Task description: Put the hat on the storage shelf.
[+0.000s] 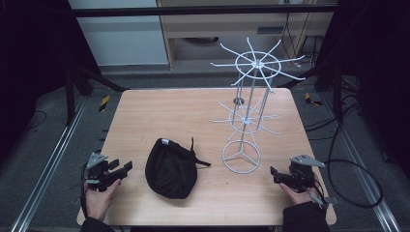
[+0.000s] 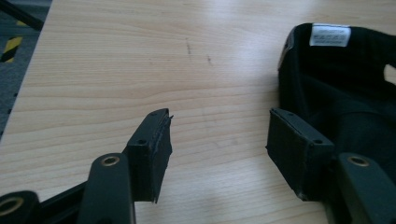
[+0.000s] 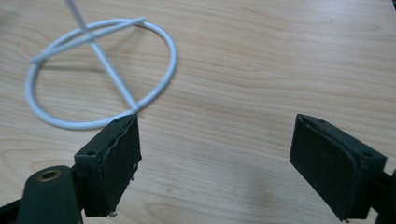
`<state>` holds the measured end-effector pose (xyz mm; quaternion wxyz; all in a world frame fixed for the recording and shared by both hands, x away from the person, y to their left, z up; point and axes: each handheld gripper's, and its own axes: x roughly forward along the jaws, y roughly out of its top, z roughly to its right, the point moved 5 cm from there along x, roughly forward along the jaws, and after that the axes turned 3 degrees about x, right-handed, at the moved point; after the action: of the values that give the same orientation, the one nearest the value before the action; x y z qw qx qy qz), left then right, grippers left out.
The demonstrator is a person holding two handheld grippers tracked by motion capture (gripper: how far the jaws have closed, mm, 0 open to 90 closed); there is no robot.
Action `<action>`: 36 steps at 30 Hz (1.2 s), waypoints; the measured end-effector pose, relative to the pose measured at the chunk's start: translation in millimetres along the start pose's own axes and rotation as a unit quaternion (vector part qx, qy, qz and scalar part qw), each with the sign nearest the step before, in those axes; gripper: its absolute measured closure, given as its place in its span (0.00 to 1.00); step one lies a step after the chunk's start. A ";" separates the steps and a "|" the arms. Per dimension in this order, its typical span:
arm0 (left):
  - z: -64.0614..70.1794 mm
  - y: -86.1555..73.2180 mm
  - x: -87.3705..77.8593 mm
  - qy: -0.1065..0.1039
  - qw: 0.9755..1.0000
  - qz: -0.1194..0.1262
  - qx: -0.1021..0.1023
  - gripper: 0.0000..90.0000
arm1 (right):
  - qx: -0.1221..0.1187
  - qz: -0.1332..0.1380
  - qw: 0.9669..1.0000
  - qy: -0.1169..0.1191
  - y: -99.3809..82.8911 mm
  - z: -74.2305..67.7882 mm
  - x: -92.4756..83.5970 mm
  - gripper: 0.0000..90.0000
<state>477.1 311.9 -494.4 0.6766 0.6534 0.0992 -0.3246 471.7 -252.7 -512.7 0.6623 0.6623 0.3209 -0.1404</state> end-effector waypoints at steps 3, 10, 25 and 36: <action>9.2 1.7 -4.2 -0.008 1.000 0.002 0.001 0.49 | -0.012 0.009 1.000 0.013 1.7 -8.7 -5.8 0.23; 28.3 4.2 -7.7 -0.023 0.999 0.008 0.035 0.51 | -0.018 0.020 0.998 0.063 7.8 -36.6 -14.0 0.31; 46.1 3.9 -1.4 -0.040 0.998 -0.001 0.052 0.55 | -0.054 0.022 0.989 0.136 18.4 -103.9 -16.1 0.36; 49.8 4.7 6.4 -0.034 0.998 -0.004 0.060 0.56 | -0.077 0.018 0.980 0.185 24.8 -153.0 -9.2 0.38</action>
<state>470.3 262.3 -487.8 0.6381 0.6811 0.0591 -0.3541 443.4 -104.7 -474.8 0.6427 0.6297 0.4358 0.0214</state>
